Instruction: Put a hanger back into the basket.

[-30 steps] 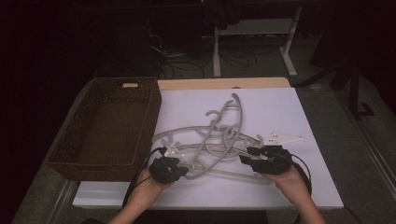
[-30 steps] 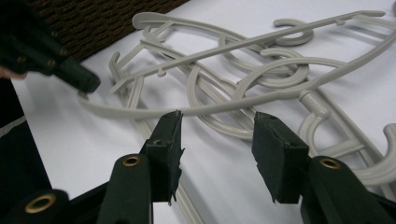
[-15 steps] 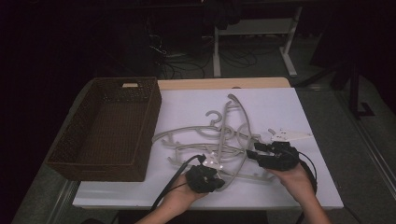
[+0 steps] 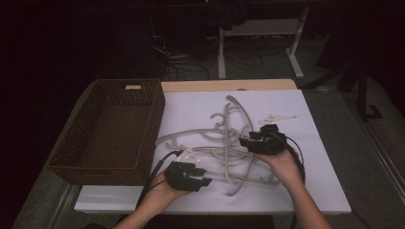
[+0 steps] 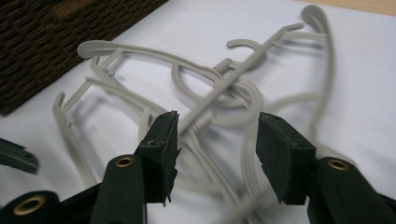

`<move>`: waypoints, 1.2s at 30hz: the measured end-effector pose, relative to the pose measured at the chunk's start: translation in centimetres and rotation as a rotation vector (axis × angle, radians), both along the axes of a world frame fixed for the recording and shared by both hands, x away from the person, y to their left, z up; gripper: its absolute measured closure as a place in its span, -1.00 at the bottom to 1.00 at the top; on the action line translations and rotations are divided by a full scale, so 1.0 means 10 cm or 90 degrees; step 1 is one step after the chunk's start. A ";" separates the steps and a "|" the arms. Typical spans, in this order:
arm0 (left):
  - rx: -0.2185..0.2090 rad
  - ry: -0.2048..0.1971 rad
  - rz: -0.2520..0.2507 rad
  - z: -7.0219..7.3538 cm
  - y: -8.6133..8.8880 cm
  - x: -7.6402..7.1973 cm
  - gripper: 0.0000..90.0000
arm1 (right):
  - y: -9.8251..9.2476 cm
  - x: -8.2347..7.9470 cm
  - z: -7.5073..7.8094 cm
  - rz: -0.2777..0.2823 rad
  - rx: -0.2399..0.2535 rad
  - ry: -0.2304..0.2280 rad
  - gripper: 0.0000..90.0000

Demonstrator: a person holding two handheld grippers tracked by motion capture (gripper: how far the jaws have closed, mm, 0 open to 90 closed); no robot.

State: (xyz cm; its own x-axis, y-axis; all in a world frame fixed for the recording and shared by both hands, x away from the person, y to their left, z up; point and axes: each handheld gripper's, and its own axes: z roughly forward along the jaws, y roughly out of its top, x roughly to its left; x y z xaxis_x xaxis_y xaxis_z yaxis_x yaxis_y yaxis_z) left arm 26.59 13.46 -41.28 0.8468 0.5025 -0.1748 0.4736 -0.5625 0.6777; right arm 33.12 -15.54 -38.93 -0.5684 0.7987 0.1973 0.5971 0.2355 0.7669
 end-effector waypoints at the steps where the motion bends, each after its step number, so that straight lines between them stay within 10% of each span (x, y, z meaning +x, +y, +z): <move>1: -0.005 0.000 0.015 -0.03 0.16 -0.01 0.19 | 0.08 0.05 -0.01 0.005 -0.004 0.004 0.07; 13: -0.031 -0.006 0.049 -0.10 0.46 0.04 -0.06 | 0.68 0.60 -0.41 -0.030 -0.099 0.090 0.20; 36: -0.028 -0.006 0.052 -0.13 0.44 0.04 -0.06 | 0.68 0.61 -0.44 -0.033 -0.156 0.087 0.76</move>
State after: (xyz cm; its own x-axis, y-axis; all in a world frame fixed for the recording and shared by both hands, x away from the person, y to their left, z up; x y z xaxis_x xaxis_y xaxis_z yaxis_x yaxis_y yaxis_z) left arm 27.02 17.85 -42.59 0.8051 0.5617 -0.1904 0.5100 -0.4919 0.7056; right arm 39.25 -8.78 -43.30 -0.5066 0.8595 0.0673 0.7076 0.3700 0.6020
